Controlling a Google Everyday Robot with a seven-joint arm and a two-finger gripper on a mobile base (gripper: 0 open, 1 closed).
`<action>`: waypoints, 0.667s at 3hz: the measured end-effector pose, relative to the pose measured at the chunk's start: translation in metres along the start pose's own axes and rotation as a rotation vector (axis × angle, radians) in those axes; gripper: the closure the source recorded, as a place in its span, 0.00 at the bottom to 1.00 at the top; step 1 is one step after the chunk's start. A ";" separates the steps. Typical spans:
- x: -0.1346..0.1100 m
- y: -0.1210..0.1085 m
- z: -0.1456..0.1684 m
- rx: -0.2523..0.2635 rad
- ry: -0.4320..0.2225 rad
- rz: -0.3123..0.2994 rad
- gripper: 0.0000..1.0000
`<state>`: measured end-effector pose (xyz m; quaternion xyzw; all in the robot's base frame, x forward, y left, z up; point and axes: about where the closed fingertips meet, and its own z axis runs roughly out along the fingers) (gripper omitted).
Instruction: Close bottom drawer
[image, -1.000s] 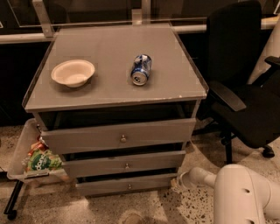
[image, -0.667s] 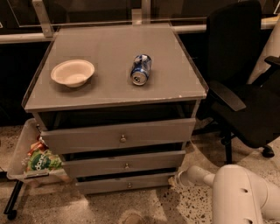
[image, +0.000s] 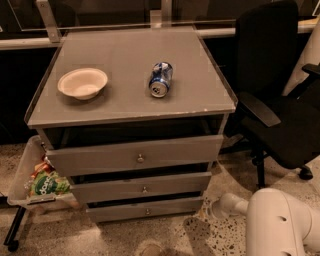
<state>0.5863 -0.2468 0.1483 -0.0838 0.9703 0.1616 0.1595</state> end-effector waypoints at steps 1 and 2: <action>0.036 -0.065 -0.064 0.131 0.015 0.133 1.00; 0.071 -0.078 -0.077 0.177 0.041 0.200 0.82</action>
Offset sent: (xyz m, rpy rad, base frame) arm -0.0320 -0.0749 0.0224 -0.0747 0.0415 -0.1301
